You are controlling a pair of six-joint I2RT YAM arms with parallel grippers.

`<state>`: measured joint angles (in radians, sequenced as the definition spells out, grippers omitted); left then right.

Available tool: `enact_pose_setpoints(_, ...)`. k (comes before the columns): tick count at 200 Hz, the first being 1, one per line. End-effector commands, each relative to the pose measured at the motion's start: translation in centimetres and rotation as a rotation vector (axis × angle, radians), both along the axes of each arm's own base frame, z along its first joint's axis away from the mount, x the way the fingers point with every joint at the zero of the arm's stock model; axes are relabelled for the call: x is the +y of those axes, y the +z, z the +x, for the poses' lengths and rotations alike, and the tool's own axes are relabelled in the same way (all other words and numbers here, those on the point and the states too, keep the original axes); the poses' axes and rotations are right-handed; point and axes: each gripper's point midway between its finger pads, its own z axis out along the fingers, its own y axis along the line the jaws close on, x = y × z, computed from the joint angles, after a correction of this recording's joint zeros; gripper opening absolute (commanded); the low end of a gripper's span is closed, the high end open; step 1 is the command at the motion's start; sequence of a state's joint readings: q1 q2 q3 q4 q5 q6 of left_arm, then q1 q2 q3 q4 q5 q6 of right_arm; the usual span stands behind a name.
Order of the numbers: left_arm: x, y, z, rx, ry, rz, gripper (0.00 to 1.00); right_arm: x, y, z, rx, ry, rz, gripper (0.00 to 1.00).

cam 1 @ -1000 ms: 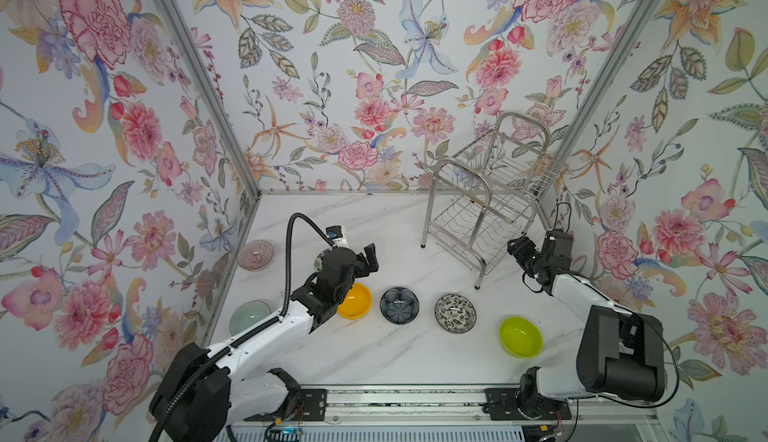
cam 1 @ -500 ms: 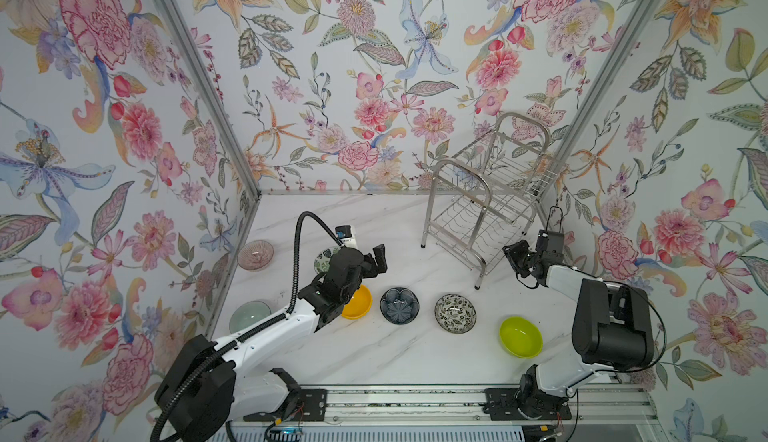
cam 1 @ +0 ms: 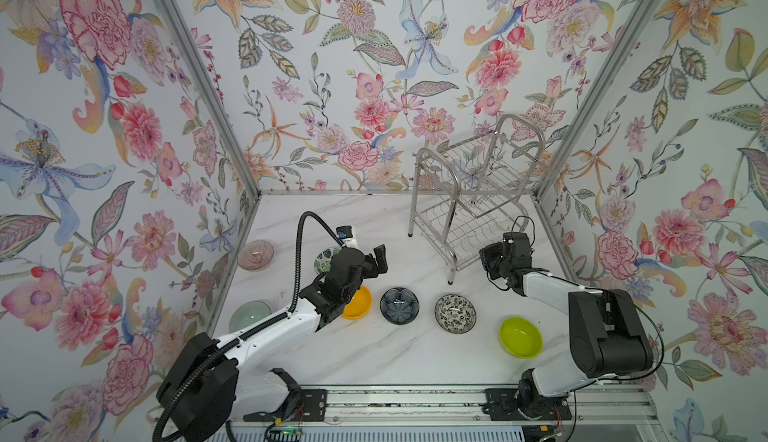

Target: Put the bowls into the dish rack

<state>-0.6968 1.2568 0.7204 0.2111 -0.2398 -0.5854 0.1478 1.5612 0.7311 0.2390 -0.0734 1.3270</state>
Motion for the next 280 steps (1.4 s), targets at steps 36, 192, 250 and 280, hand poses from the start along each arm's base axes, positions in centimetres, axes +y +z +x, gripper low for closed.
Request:
enact_pose_setpoints(36, 0.3, 1.2, -0.2, -0.030, 0.012, 0.001, 0.99, 7.9, -0.4, 2.0, 0.033, 0.044, 0.155, 0.19)
enact_pose_setpoints(192, -4.3, 1.7, 2.4, -0.040, -0.046, -0.071, 0.99, -8.7, 8.8, 1.1, -0.110, 0.282, -0.909, 0.99)
enact_pose_setpoints(250, -6.2, 2.1, 2.2, -0.030, -0.089, -0.077, 0.99, -11.1, 8.6, 5.8, -0.244, 0.322, -0.985, 0.84)
enact_pose_setpoints(280, -5.7, 2.0, 2.1, -0.030, -0.078, -0.066, 0.99, -11.0, 7.8, 8.6, -0.305, 0.380, -0.993, 0.77)
